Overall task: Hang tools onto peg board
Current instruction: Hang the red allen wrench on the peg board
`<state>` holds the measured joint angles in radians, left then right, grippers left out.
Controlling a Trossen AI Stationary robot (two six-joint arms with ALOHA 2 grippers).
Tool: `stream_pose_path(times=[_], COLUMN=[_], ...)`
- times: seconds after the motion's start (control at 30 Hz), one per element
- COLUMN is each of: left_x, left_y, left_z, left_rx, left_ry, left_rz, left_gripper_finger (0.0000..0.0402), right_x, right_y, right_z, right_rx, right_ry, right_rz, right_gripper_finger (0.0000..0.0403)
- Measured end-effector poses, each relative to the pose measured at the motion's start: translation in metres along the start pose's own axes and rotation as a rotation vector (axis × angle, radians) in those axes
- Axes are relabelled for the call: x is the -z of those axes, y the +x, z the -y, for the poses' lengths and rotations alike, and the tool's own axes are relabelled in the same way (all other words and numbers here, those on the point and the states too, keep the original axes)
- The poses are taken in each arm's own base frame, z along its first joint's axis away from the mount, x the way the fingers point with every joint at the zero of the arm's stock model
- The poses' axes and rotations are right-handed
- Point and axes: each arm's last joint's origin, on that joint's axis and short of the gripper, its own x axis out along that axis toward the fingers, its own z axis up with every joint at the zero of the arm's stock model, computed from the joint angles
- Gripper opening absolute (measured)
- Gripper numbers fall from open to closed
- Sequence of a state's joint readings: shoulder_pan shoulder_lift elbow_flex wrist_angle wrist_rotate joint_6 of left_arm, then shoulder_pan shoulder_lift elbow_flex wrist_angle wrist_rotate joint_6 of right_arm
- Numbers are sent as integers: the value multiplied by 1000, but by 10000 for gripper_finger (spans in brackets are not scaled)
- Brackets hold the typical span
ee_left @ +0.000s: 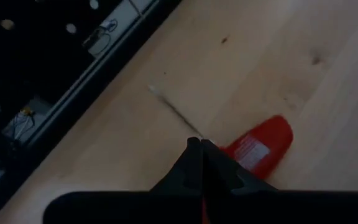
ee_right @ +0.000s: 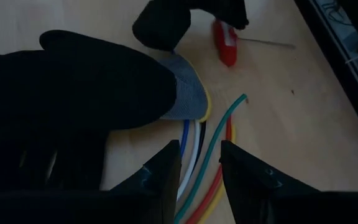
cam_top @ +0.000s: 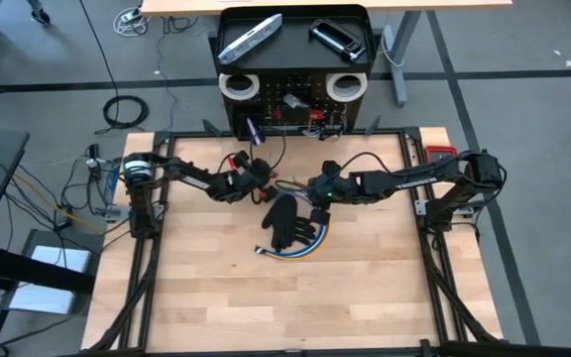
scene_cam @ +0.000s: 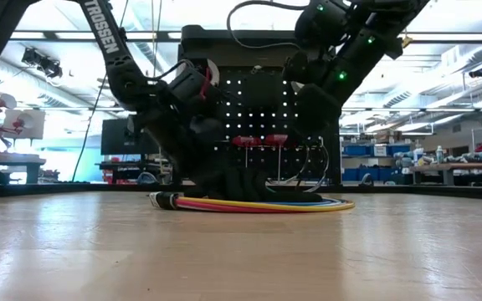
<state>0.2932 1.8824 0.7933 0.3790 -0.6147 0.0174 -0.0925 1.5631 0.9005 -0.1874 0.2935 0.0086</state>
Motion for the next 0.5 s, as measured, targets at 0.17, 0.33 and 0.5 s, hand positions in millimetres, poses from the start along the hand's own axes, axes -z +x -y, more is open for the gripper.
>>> stream_pose_path(times=[0.17, 0.33, 0.5], left_x=[-8, -27, -40], left_y=[-15, -34, -62], left_z=[-5, -17, -25], left_rx=[-30, -33, -9], left_ry=[-5, -33, -36], left_rz=[26, 129, 215], left_gripper_finger=[1, 1, 1], right_x=[0, -1, -2], right_y=[0, 0, 0], right_z=[0, 0, 0], right_rx=[0, 1, 1], right_ry=[-1, 0, 3], right_rz=[-1, 8, 21], right_gripper_finger=[124, 124, 124])
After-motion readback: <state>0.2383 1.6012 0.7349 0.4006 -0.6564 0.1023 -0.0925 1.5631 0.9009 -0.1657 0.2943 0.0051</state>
